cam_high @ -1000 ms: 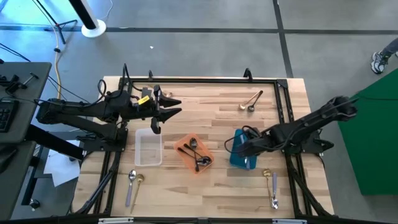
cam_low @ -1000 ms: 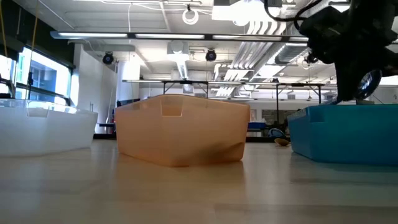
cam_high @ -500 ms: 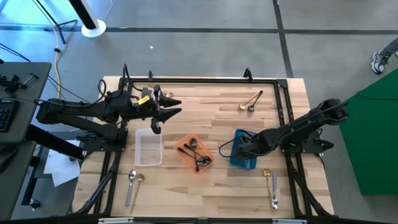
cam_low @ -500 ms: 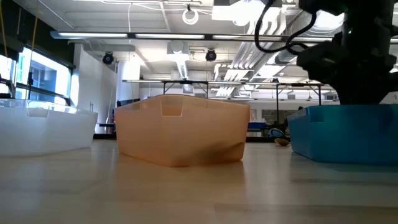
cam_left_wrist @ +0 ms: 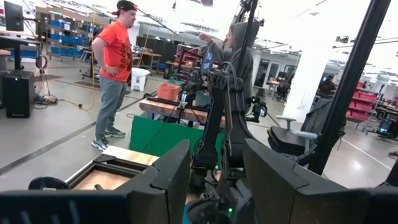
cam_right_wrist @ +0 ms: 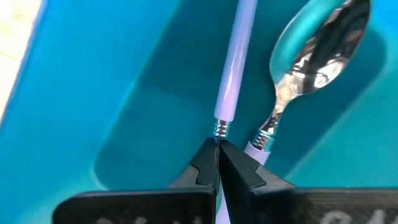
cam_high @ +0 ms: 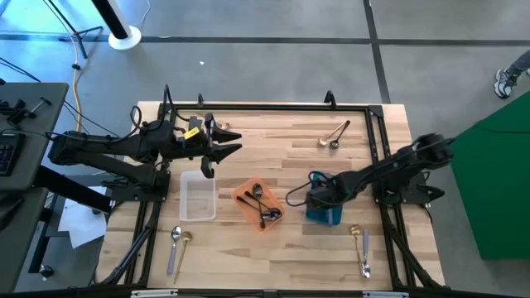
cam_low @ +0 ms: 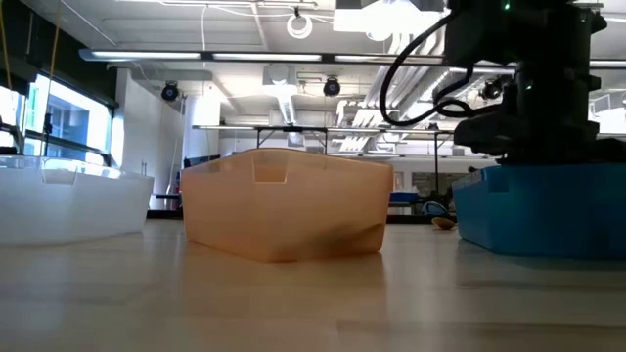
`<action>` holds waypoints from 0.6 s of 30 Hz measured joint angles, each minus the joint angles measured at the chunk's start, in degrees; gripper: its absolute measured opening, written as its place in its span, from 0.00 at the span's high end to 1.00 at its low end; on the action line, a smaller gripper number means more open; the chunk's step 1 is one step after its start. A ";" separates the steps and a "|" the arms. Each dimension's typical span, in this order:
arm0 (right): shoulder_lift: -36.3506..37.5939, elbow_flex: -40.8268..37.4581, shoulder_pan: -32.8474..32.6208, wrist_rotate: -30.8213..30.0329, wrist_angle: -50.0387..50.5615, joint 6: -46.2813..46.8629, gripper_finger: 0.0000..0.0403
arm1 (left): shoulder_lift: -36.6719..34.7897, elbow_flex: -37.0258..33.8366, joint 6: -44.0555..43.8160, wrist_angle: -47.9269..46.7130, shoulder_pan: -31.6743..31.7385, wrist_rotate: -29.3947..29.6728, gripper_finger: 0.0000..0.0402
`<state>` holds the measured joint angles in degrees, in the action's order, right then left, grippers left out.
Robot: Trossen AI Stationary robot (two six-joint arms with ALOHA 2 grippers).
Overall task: Sort silverware by color (type)
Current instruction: Put the top purple spoon into the blue bin
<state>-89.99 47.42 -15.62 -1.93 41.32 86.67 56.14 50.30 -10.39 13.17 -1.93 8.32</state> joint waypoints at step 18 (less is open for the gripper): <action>-1.73 0.17 0.31 1.22 -2.22 -1.24 1.00 | 0.00 0.02 0.04 -0.04 0.00 0.00 0.66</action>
<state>-91.72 47.59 -15.31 -0.71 39.09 85.43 56.14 50.33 -10.35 13.13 -1.93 8.32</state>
